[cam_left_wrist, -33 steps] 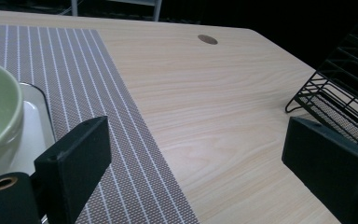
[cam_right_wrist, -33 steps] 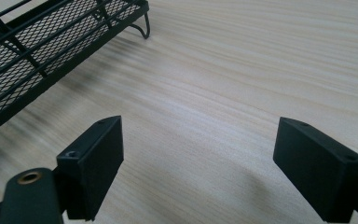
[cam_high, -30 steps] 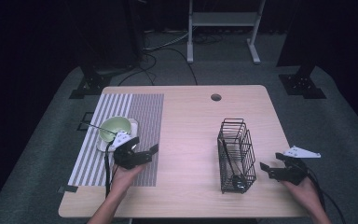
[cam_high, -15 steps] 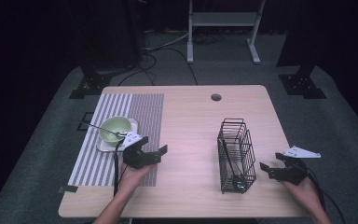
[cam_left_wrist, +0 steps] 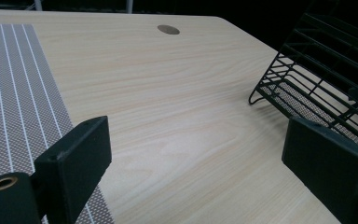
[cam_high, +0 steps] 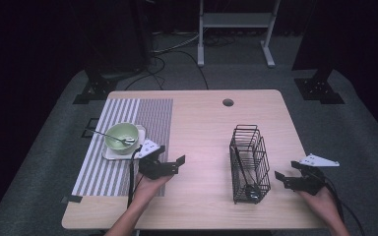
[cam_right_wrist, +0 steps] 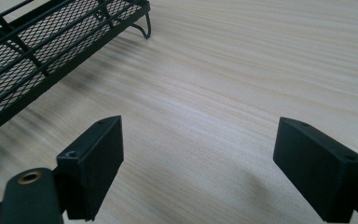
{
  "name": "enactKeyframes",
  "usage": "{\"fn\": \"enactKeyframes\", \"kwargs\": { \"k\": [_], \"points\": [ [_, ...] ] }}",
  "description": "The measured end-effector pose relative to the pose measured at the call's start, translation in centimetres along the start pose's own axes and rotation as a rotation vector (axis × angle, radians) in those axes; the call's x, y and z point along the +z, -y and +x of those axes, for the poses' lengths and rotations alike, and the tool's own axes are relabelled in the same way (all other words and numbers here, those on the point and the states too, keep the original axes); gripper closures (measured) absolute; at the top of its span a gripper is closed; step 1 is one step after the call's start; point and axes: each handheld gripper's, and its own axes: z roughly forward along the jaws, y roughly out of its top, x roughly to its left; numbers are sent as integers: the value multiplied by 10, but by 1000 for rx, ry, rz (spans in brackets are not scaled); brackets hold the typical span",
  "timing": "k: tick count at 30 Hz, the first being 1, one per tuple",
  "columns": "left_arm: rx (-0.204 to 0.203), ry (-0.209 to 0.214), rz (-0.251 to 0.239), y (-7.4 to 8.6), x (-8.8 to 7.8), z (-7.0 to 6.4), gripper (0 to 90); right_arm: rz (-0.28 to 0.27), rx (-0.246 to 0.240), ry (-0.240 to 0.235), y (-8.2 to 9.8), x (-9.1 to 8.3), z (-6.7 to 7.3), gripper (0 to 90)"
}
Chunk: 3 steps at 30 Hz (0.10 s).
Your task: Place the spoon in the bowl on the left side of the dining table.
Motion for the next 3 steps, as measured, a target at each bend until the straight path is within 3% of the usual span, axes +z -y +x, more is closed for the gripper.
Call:
{"fn": "enactKeyframes", "kwargs": {
  "k": [3],
  "points": [
    [-10, 9, -8, 2, -1, 1, 70, 1, 2, 0, 1, 0, -1, 148]
  ]
}}
